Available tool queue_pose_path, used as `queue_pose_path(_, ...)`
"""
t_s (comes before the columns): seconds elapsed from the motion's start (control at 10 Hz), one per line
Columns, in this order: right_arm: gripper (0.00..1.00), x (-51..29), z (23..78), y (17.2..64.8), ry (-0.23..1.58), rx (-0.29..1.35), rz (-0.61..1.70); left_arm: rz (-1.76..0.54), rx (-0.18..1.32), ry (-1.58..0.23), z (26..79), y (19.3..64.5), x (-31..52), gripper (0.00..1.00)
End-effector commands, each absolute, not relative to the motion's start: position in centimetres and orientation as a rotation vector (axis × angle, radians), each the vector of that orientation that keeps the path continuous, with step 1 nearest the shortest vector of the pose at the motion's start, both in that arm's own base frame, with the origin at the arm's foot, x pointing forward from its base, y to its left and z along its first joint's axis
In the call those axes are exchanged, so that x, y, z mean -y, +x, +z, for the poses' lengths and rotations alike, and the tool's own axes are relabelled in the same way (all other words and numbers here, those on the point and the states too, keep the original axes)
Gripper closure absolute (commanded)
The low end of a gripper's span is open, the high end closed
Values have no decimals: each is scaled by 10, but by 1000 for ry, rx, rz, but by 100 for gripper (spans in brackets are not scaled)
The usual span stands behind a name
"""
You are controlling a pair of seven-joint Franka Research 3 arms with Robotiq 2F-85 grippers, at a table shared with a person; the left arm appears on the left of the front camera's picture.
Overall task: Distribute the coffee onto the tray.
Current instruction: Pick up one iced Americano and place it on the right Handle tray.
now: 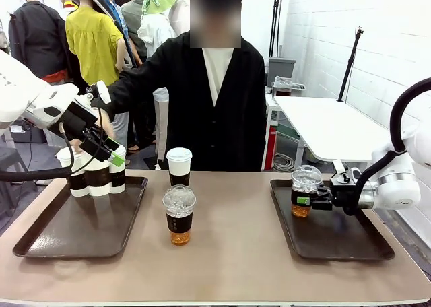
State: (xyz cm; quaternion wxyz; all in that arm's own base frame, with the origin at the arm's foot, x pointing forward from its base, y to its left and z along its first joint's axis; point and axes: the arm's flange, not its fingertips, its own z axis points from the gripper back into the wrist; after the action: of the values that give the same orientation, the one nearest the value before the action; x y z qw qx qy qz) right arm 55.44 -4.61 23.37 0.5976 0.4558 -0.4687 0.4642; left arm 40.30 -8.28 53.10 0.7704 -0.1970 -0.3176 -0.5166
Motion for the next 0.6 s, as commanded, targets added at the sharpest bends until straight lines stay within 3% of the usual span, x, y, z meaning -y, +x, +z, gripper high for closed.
queue_pose_path(0.0, 35, 44, 233, 561, 1056, 1072, 1045, -1136, 705, -446, 529, 405, 81, 0)
queue_pose_path(0.1, 24, 45, 233, 562, 1057, 1062, 1037, -1136, 705, -446, 529, 405, 81, 0)
queue_pose_path(0.2, 4, 44, 233, 561, 1060, 1051, 1024, -1136, 705, -446, 529, 405, 81, 0)
queue_pose_path(0.5, 0, 45, 234, 556, 1044, 1032, 1003, -1136, 705, -446, 529, 405, 81, 0)
